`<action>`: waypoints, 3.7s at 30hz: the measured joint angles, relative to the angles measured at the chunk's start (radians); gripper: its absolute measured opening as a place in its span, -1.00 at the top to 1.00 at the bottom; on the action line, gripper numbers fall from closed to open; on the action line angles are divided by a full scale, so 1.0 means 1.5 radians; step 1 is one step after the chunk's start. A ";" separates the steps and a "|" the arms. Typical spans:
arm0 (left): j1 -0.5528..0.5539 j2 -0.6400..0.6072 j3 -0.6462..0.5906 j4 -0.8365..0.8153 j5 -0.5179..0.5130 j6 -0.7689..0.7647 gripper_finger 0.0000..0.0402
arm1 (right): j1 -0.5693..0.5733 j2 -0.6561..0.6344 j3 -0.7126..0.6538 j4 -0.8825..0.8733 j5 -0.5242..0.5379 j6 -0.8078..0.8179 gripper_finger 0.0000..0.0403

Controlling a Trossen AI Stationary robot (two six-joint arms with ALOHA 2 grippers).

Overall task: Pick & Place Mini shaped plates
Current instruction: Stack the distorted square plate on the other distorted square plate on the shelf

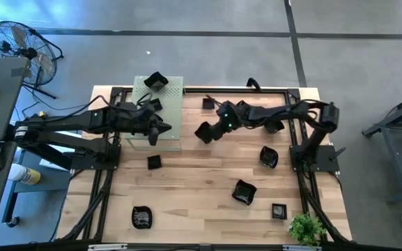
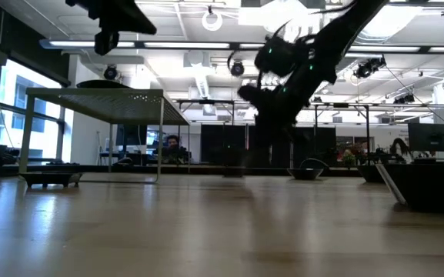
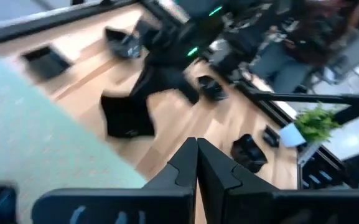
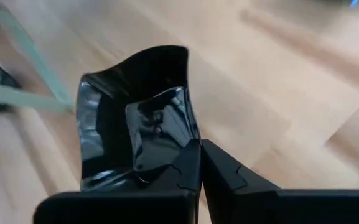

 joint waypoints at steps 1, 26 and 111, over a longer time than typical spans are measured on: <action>0.000 0.000 0.000 -0.004 -0.010 -0.014 0.97 | 0.002 -0.015 0.000 -0.001 0.009 0.001 0.98; 0.000 0.293 0.367 -0.166 -0.168 0.107 0.44 | 0.193 -0.158 0.331 -0.315 0.465 -0.164 0.97; 0.657 0.410 0.501 -0.487 0.238 0.571 1.00 | 0.213 -0.157 0.342 -0.270 0.365 -0.213 0.25</action>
